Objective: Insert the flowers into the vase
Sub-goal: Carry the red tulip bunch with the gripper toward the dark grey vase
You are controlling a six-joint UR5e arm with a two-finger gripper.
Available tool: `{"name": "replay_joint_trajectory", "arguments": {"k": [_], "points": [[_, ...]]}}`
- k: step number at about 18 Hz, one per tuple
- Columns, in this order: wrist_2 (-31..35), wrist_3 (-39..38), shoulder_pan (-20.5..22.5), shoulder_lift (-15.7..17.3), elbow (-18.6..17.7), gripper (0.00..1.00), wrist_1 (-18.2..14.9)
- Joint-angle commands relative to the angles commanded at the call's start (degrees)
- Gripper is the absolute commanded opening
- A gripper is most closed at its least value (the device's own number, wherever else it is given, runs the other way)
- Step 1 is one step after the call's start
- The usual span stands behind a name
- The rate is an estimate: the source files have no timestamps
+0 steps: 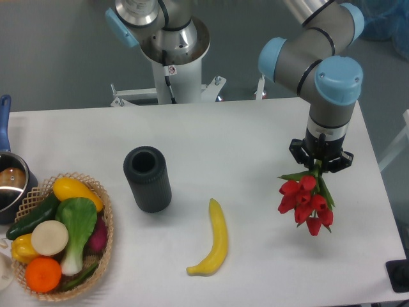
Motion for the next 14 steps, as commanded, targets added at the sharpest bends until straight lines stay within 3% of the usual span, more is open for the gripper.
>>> {"name": "replay_joint_trajectory", "arguments": {"k": [9,14], "points": [[-3.95,-2.80,-1.93,0.88,-0.35,0.00,0.17],[-11.50,-7.29,-2.72,3.60,-2.29,0.00,0.79]]}}
